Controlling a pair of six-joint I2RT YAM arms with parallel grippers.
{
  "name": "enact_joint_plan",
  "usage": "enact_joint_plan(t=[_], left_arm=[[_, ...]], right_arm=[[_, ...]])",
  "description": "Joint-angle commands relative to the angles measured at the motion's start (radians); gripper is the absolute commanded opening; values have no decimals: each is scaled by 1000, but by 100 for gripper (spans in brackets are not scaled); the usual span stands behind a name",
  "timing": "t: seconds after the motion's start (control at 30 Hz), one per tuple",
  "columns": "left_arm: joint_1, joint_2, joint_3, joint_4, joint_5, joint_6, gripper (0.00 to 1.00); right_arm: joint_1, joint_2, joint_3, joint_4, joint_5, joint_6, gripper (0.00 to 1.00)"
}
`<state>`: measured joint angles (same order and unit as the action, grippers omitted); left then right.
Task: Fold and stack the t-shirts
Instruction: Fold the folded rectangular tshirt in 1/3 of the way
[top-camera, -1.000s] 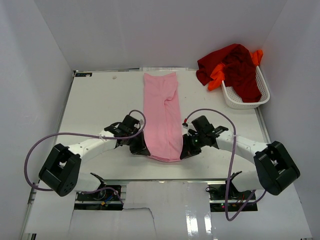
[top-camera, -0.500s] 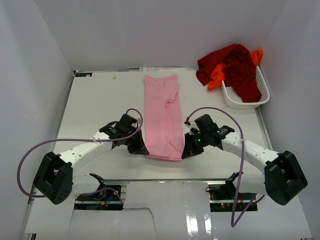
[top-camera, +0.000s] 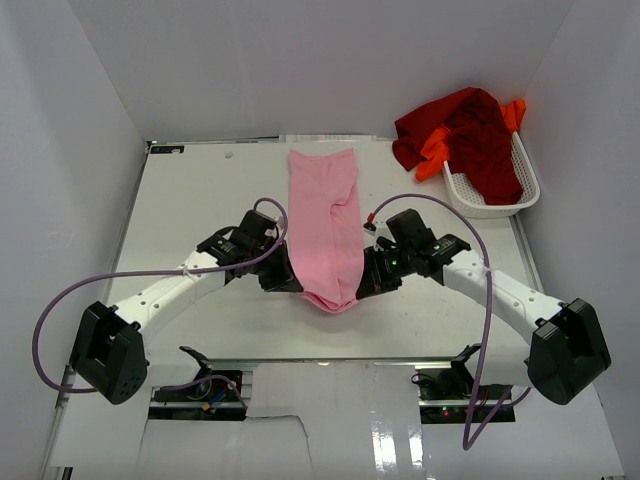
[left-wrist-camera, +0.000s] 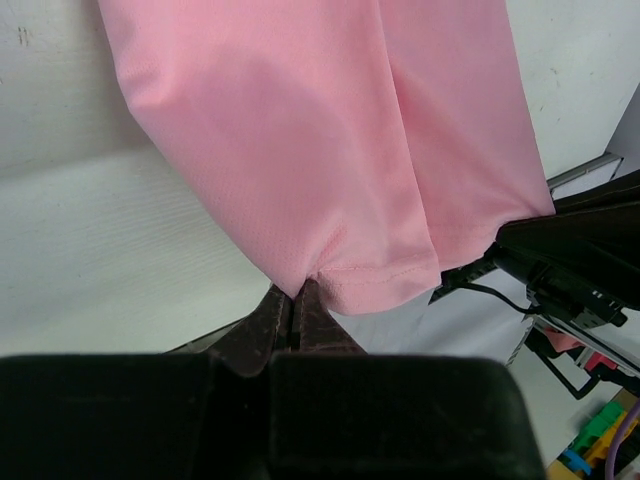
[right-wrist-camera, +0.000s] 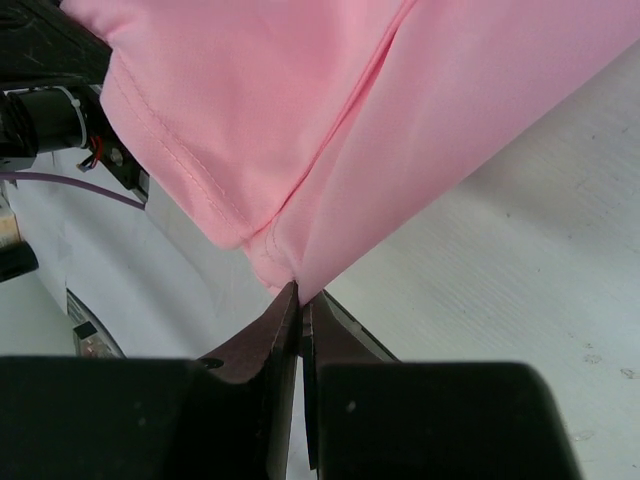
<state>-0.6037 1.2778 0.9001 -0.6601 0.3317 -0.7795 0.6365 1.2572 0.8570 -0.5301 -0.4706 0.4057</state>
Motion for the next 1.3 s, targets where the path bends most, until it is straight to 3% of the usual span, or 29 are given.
enact_joint_plan(t=[0.0,0.17,0.23,0.33,0.77,1.27], left_arm=[[22,-3,46,-27,-13,25,0],[100,17,82,-45,15,89,0],[184,63,133,-47,42,143,0],[203,107,178,-47,44,169,0],[208,348,410,1,40,213,0],[226,558,701,-61,3,275,0]], right_arm=[[0,24,74,-24,0,-34,8],[-21,65,145,-51,-3,-68,8],[-53,108,196,-57,-10,-96,8],[-78,140,235,-62,-20,-111,8],[-156,323,430,-80,-34,-189,8],[-221,502,620,-107,-36,-240,8]])
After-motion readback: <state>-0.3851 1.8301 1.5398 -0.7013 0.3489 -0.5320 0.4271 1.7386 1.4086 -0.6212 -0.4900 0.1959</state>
